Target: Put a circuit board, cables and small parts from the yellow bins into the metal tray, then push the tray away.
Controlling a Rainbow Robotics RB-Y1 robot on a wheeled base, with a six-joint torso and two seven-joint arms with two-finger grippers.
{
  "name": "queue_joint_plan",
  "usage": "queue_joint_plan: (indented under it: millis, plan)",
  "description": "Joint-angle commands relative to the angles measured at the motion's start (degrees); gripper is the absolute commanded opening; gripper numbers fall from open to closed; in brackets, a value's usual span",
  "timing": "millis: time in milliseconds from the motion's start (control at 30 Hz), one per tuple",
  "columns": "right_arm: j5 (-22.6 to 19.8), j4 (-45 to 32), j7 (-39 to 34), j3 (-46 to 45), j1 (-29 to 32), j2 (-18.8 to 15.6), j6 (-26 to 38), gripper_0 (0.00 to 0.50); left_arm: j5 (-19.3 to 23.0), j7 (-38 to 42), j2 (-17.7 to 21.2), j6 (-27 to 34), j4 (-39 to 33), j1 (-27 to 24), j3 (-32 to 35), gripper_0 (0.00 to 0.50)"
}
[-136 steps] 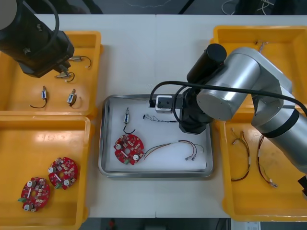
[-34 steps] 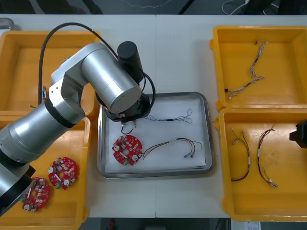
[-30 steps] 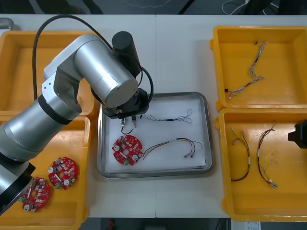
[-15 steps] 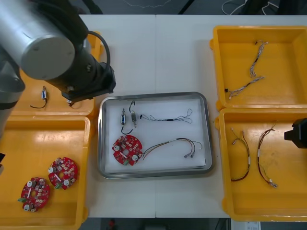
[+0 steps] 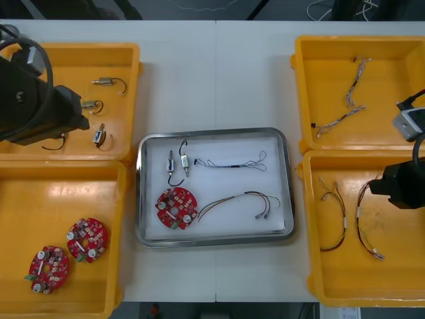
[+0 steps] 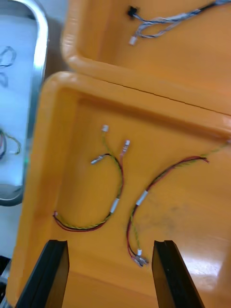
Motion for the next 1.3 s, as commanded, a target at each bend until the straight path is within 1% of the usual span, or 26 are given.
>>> queue_joint_plan:
  millis: [33, 300, 367, 467, 600, 700, 800, 933, 1033, 1067, 1100, 1300]
  plan:
    - [-3.5, -1.9, -0.9, 5.3, -4.9, -3.8, 0.2, 0.500, 1.9, -5.5, 3.3, 0.4, -3.8, 6.6, 7.1, 0.500]
    - [-8.4, -3.9, -0.4, 11.5, -9.2, -6.5, 0.2, 0.500, 2.6, -11.6, 3.4, 0.4, -5.9, 14.1, 14.1, 0.500]
    - [-9.6, -5.5, -0.7, 13.6, -10.1, -6.9, 0.2, 0.500, 2.6, -13.8, 3.3, 0.4, -6.1, 16.1, 16.0, 0.500]
    - [-9.2, -7.2, -0.3, 14.4, -10.1, -6.6, 0.2, 0.500, 2.6, -15.9, 3.4, 0.4, -6.1, 17.8, 17.5, 0.500]
    - [-9.1, -7.4, -0.3, 18.3, -10.8, -6.6, 0.2, 0.500, 2.4, -19.6, 3.2, 0.4, -6.1, 20.2, 18.8, 0.500]
    - [-8.8, -8.0, -0.2, 20.1, -12.6, -6.6, 0.2, 0.500, 2.4, -21.8, 3.2, 0.4, -6.1, 21.3, 19.4, 0.500]
    - [-8.4, -8.0, -0.1, 23.7, -14.9, -6.1, 0.2, 0.500, 2.4, -23.8, 3.2, 0.4, -6.1, 22.3, 20.5, 0.500]
    - [-4.0, -8.0, 0.4, 30.9, -19.1, -4.3, 0.2, 0.500, 2.3, -25.7, 2.8, 0.4, -6.1, 23.1, 21.4, 0.500]
    - [-0.4, -7.8, 0.9, 37.4, -22.7, -1.7, 0.2, 0.500, 1.8, -26.7, 2.3, 0.4, -6.1, 23.2, 21.7, 0.500]
    - [0.3, -7.7, 0.9, 38.5, -23.2, -1.3, 0.2, 0.500, 1.6, -27.1, 2.3, 0.4, -6.1, 23.2, 21.7, 0.500]
    - [1.6, -7.2, 1.0, 40.8, -24.4, 0.1, 0.2, 0.500, 1.1, -28.5, 2.3, 0.4, -6.1, 23.4, 21.7, 0.500]
    - [5.0, -3.8, 1.5, 50.0, -27.3, 4.4, 0.2, 0.500, 0.5, -30.0, 2.3, 0.4, -6.0, 24.1, 21.6, 0.500]
